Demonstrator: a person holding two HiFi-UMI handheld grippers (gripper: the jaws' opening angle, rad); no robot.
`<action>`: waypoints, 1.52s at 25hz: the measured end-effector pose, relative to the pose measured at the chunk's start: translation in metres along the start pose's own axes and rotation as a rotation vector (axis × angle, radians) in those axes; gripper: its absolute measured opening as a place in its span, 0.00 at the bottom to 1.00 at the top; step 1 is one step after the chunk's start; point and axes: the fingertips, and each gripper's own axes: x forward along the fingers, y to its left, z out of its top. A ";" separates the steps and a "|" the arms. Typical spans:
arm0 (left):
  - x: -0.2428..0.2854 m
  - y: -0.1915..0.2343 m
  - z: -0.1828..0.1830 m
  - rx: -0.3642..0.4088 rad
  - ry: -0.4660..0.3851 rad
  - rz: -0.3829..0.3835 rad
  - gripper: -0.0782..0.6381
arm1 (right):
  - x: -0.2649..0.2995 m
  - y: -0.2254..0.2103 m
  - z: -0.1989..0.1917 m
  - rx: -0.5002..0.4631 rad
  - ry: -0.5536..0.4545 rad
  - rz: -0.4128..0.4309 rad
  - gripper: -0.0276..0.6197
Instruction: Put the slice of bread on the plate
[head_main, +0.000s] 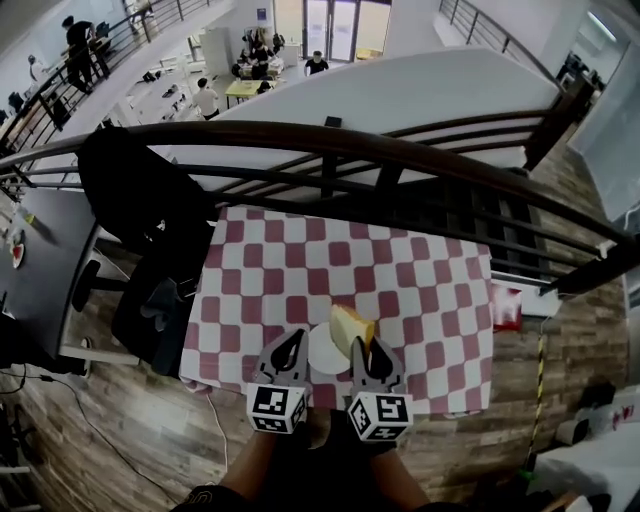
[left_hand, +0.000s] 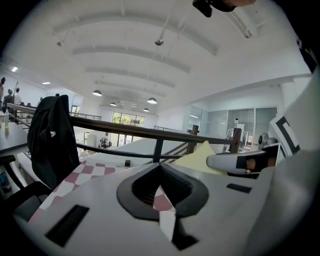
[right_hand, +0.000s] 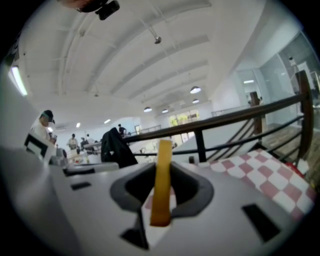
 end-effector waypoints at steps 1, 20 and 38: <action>0.000 0.001 -0.008 -0.005 0.008 -0.003 0.13 | 0.000 -0.003 -0.008 0.010 0.015 -0.004 0.19; -0.001 0.022 -0.096 -0.028 0.168 0.023 0.13 | 0.053 0.000 -0.142 0.381 0.260 0.096 0.19; -0.014 0.027 -0.100 -0.027 0.184 0.020 0.13 | 0.078 -0.072 -0.209 -0.242 0.531 -0.177 0.31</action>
